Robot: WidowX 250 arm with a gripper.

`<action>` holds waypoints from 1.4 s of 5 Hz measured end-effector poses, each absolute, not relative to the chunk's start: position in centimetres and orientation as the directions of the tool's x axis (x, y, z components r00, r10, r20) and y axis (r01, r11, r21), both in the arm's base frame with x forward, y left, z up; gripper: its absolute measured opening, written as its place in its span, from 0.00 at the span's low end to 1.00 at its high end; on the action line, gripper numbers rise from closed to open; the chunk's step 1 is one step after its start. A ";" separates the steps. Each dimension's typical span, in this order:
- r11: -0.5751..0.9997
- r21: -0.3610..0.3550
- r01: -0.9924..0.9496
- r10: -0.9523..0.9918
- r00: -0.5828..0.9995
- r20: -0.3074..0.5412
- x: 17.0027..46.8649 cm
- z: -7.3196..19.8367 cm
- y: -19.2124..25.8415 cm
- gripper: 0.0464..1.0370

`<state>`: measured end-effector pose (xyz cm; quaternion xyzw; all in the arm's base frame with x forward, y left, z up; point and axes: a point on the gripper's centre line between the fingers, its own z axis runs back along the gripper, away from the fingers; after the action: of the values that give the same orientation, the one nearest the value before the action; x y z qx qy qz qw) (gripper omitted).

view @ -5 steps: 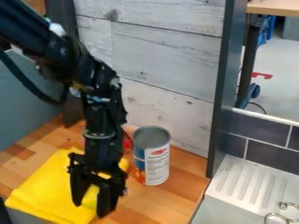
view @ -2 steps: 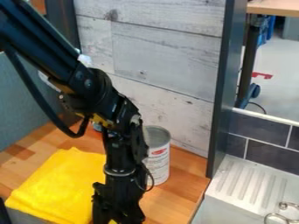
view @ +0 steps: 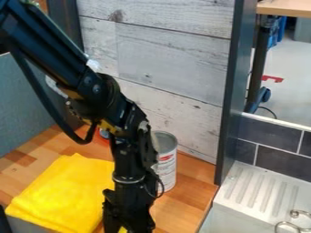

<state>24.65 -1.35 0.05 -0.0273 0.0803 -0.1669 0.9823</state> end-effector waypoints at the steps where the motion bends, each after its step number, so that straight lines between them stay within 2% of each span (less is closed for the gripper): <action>1: 0.939 -0.072 0.336 -0.343 0.926 -0.156 24.6 0.0 -1.3 0.95; 2: 0.938 -0.068 0.341 -0.347 0.918 -0.191 24.4 0.4 -1.1 0.95; 3: 0.924 -0.039 0.381 -0.381 0.906 -0.184 25.6 3.7 -0.6 0.95; 4: 0.918 -0.075 0.390 -0.396 0.913 -0.102 24.9 8.0 -0.3 0.95; 5: 0.927 -0.113 0.358 -0.369 0.925 -0.093 23.1 11.1 1.2 0.95; 6: 0.932 -0.079 0.355 -0.362 0.925 -0.117 23.2 12.3 3.3 0.95; 7: 0.924 -0.041 0.381 -0.381 0.903 -0.198 23.2 11.6 4.9 0.95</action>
<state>23.20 4.88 11.62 -0.0009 0.1015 -0.1954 0.9755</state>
